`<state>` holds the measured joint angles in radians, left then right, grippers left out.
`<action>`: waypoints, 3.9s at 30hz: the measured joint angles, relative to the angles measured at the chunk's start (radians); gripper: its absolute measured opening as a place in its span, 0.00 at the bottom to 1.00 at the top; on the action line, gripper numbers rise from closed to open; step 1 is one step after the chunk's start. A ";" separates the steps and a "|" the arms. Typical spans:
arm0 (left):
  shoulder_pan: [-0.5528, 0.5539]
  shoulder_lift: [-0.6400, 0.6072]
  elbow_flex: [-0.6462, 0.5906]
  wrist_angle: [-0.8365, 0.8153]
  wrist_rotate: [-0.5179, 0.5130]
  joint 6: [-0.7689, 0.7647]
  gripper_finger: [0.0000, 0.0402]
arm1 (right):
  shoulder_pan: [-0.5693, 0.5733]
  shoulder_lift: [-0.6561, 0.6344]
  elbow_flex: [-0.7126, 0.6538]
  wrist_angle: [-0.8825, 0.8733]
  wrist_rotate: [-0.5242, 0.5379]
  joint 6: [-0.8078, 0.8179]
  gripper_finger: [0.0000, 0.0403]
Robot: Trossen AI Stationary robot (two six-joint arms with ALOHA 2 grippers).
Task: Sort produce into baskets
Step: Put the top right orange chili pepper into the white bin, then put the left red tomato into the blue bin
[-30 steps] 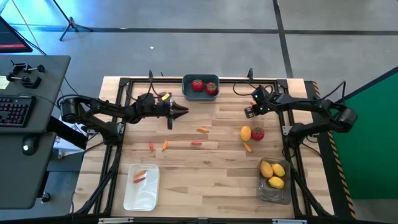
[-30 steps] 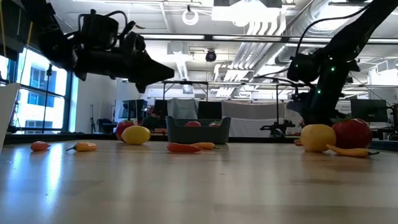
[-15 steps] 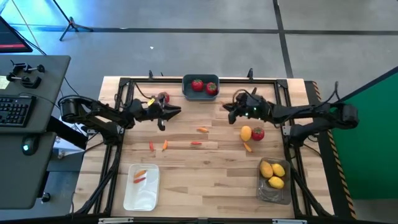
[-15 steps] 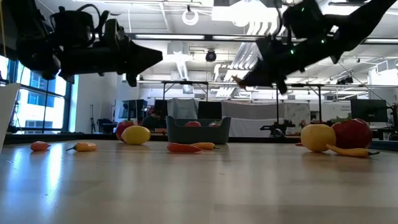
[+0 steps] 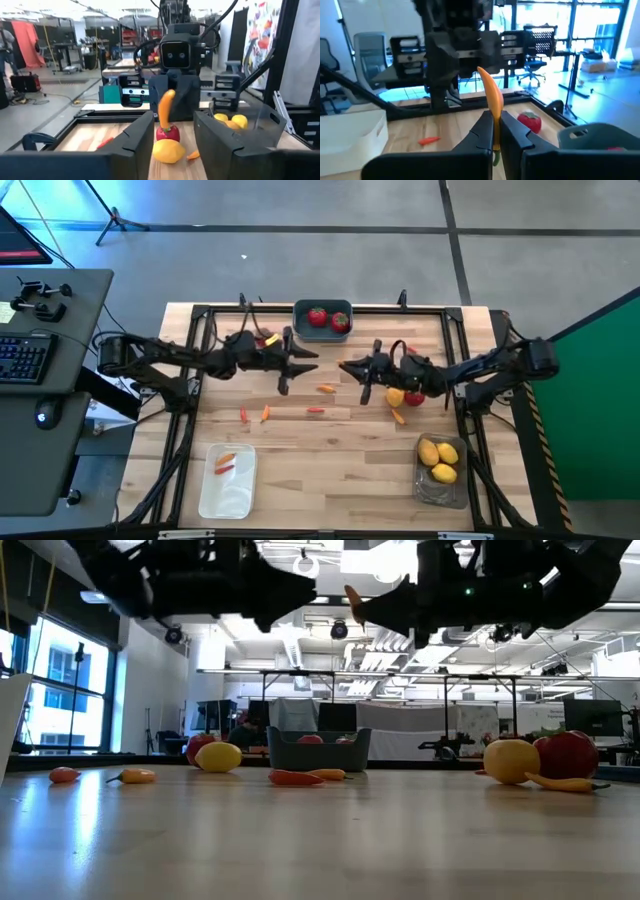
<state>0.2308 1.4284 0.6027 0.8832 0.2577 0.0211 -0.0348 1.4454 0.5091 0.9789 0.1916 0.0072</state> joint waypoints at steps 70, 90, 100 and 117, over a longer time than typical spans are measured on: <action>-0.263 -0.416 0.209 -1.183 0.117 0.019 0.00 | 0.042 0.014 0.001 -0.197 0.011 0.099 0.58; -0.888 -0.421 0.106 -1.491 -0.156 -0.781 0.00 | -0.027 0.014 0.001 -0.199 0.040 0.064 0.58; -0.926 -0.353 0.078 -1.436 -0.178 -0.858 0.09 | -0.031 0.014 0.001 -0.243 0.037 0.065 0.58; -0.689 -0.493 0.098 -1.438 -0.217 -0.504 0.11 | -0.030 0.029 0.081 -0.404 -0.004 0.118 0.69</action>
<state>-0.4584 0.9350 0.7002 -0.5550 0.0403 -0.4826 -0.0650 1.4748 0.5905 0.5745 0.1877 0.1249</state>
